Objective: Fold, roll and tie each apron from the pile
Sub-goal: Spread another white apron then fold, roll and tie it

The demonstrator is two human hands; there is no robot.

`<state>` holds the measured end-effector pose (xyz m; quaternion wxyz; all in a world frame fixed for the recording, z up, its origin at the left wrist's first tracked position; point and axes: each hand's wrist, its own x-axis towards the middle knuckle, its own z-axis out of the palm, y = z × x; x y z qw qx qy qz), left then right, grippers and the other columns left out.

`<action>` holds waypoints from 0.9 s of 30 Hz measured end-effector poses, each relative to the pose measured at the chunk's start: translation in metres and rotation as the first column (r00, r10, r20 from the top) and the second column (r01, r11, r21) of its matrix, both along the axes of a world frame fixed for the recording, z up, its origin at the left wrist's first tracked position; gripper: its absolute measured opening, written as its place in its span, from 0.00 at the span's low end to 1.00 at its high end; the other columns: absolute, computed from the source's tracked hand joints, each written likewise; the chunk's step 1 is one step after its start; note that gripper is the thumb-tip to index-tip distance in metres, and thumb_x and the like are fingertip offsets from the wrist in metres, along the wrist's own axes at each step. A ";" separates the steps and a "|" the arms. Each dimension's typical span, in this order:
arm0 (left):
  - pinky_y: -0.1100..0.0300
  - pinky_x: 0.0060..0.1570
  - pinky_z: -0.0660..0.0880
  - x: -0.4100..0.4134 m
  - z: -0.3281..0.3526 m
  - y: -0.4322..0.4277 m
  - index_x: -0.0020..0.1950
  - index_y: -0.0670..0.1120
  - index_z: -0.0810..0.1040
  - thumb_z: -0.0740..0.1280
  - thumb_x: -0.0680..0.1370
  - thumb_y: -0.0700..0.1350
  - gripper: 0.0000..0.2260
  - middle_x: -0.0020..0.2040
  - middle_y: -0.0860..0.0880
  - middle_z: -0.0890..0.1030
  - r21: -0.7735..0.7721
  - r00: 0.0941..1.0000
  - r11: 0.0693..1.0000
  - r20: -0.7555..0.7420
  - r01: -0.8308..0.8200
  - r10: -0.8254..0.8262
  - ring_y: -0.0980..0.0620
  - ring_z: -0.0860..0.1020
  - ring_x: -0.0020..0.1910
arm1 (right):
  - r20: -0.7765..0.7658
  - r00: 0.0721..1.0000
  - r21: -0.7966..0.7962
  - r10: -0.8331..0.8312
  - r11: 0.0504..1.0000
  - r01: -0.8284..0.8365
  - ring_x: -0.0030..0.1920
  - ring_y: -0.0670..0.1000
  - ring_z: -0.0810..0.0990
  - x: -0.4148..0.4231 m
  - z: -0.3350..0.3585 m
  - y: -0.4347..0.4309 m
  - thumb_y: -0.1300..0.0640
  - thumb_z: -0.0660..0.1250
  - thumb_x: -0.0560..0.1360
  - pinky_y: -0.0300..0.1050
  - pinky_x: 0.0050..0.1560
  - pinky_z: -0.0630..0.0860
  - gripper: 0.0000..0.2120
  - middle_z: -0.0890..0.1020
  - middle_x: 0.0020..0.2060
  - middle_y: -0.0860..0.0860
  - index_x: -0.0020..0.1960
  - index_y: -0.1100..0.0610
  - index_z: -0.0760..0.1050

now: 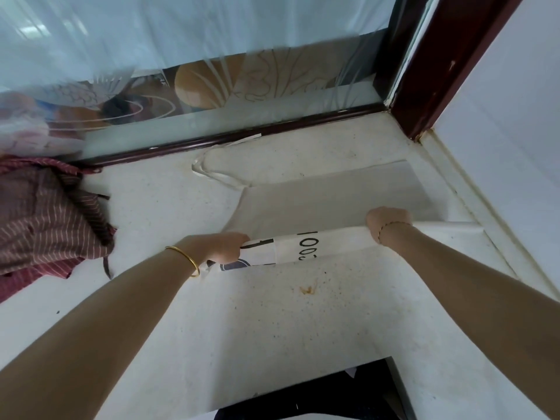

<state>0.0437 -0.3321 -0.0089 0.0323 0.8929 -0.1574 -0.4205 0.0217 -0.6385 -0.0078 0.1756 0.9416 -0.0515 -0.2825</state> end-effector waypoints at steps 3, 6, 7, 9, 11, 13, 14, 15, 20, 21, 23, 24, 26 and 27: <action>0.59 0.23 0.66 0.017 0.003 0.002 0.44 0.46 0.68 0.50 0.71 0.30 0.13 0.38 0.43 0.71 0.030 0.999 0.999 -0.023 -0.040 0.041 0.46 0.70 0.28 | -0.013 0.999 0.001 -0.030 1.000 0.030 0.33 0.50 0.71 0.025 0.010 0.001 0.71 0.57 0.75 0.42 0.42 0.68 0.13 0.70 0.29 0.49 0.36 0.59 0.71; 0.58 0.29 0.63 0.037 0.003 0.005 0.41 0.43 0.65 0.50 0.70 0.30 0.10 0.37 0.42 0.69 0.073 0.995 0.993 -0.044 -0.088 0.091 0.47 0.68 0.33 | -0.006 0.999 -0.001 -0.054 0.999 0.054 0.30 0.48 0.67 0.052 0.015 0.004 0.70 0.56 0.76 0.41 0.42 0.67 0.15 0.70 0.30 0.49 0.33 0.58 0.68; 0.59 0.28 0.62 0.045 0.002 0.006 0.41 0.43 0.65 0.50 0.70 0.30 0.10 0.37 0.43 0.67 0.061 0.987 0.989 -0.077 -0.136 0.141 0.47 0.66 0.33 | 0.000 0.998 -0.005 -0.058 0.998 0.058 0.30 0.47 0.67 0.063 0.015 0.005 0.69 0.56 0.76 0.41 0.43 0.67 0.15 0.70 0.30 0.49 0.33 0.57 0.68; 0.60 0.27 0.61 0.059 0.003 0.008 0.40 0.42 0.64 0.51 0.70 0.27 0.10 0.37 0.44 0.64 0.015 0.958 0.969 -0.151 -0.245 0.244 0.49 0.63 0.33 | 0.011 0.997 -0.004 -0.072 0.997 0.072 0.31 0.47 0.68 0.081 0.014 0.005 0.69 0.55 0.76 0.41 0.43 0.67 0.14 0.69 0.30 0.48 0.34 0.57 0.68; 0.60 0.28 0.62 0.074 0.004 0.009 0.38 0.42 0.62 0.54 0.71 0.27 0.11 0.38 0.44 0.63 -0.002 0.925 0.944 -0.203 -0.330 0.322 0.49 0.63 0.33 | 0.007 0.997 0.004 -0.078 0.997 0.078 0.36 0.49 0.71 0.098 0.012 0.006 0.68 0.55 0.75 0.41 0.45 0.68 0.13 0.70 0.31 0.48 0.34 0.56 0.67; 0.59 0.29 0.64 0.093 0.000 0.010 0.39 0.43 0.62 0.56 0.71 0.27 0.10 0.40 0.43 0.64 0.020 0.907 0.933 -0.225 -0.360 0.355 0.48 0.64 0.35 | -0.003 0.998 0.012 -0.068 0.998 0.068 0.36 0.49 0.72 0.117 0.007 0.007 0.67 0.55 0.75 0.41 0.45 0.68 0.13 0.70 0.32 0.48 0.35 0.56 0.69; 0.59 0.30 0.64 0.100 -0.002 0.011 0.39 0.43 0.63 0.57 0.71 0.28 0.10 0.40 0.43 0.64 0.034 0.908 0.934 -0.224 -0.356 0.354 0.47 0.65 0.35 | -0.012 0.998 0.017 -0.057 0.998 0.057 0.33 0.48 0.70 0.123 0.004 0.008 0.67 0.56 0.76 0.41 0.43 0.67 0.13 0.70 0.31 0.48 0.35 0.56 0.69; 0.59 0.31 0.64 0.105 -0.005 0.011 0.39 0.43 0.63 0.57 0.71 0.29 0.09 0.40 0.43 0.65 0.052 0.913 0.937 -0.216 -0.345 0.347 0.47 0.65 0.36 | -0.015 0.999 0.028 -0.052 0.998 0.053 0.31 0.47 0.68 0.126 0.000 0.008 0.67 0.56 0.76 0.41 0.41 0.66 0.13 0.70 0.30 0.48 0.35 0.56 0.69; 0.61 0.31 0.63 0.136 -0.018 0.008 0.44 0.40 0.67 0.60 0.72 0.32 0.05 0.36 0.46 0.68 0.148 0.946 0.950 -0.138 -0.273 0.294 0.47 0.68 0.37 | -0.092 0.996 0.094 -0.011 0.995 0.020 0.30 0.48 0.69 0.152 -0.019 0.004 0.58 0.57 0.75 0.39 0.34 0.66 0.10 0.71 0.31 0.48 0.36 0.54 0.71; 0.60 0.32 0.62 0.141 -0.022 0.008 0.44 0.40 0.67 0.61 0.72 0.33 0.04 0.35 0.46 0.68 0.149 0.944 0.948 -0.134 -0.281 0.301 0.47 0.68 0.37 | -0.107 0.994 0.116 0.005 0.993 0.007 0.31 0.48 0.70 0.156 -0.022 0.003 0.54 0.57 0.75 0.37 0.33 0.66 0.10 0.71 0.31 0.48 0.36 0.54 0.71; 0.59 0.33 0.61 0.148 -0.030 0.011 0.41 0.42 0.66 0.61 0.73 0.36 0.04 0.35 0.46 0.67 0.132 0.933 0.941 -0.147 -0.311 0.329 0.49 0.65 0.34 | -0.101 0.993 0.128 0.060 0.991 -0.046 0.32 0.48 0.71 0.162 -0.028 -0.001 0.50 0.54 0.76 0.37 0.33 0.66 0.14 0.72 0.31 0.48 0.38 0.54 0.72; 0.59 0.33 0.59 0.152 -0.033 0.012 0.38 0.43 0.64 0.61 0.72 0.37 0.07 0.34 0.46 0.66 0.108 0.921 0.934 -0.160 -0.341 0.355 0.50 0.63 0.32 | -0.082 0.992 0.122 0.092 0.989 -0.082 0.33 0.48 0.71 0.163 -0.031 -0.003 0.49 0.53 0.78 0.38 0.33 0.67 0.15 0.72 0.32 0.48 0.40 0.54 0.73; 0.57 0.34 0.57 0.158 -0.039 0.017 0.34 0.44 0.60 0.61 0.72 0.39 0.10 0.31 0.46 0.64 0.052 0.896 0.911 -0.169 -0.408 0.411 0.50 0.60 0.30 | -0.041 0.985 0.100 0.165 0.982 -0.161 0.36 0.50 0.73 0.165 -0.036 -0.004 0.50 0.51 0.80 0.40 0.37 0.69 0.16 0.71 0.32 0.48 0.45 0.54 0.74; 0.57 0.34 0.56 0.160 -0.041 0.018 0.33 0.45 0.60 0.61 0.72 0.40 0.11 0.30 0.46 0.64 0.034 0.888 0.902 -0.165 -0.430 0.429 0.50 0.59 0.29 | -0.036 0.981 0.090 0.190 0.978 -0.186 0.37 0.50 0.74 0.166 -0.038 -0.005 0.50 0.51 0.81 0.40 0.39 0.69 0.16 0.71 0.32 0.48 0.46 0.54 0.75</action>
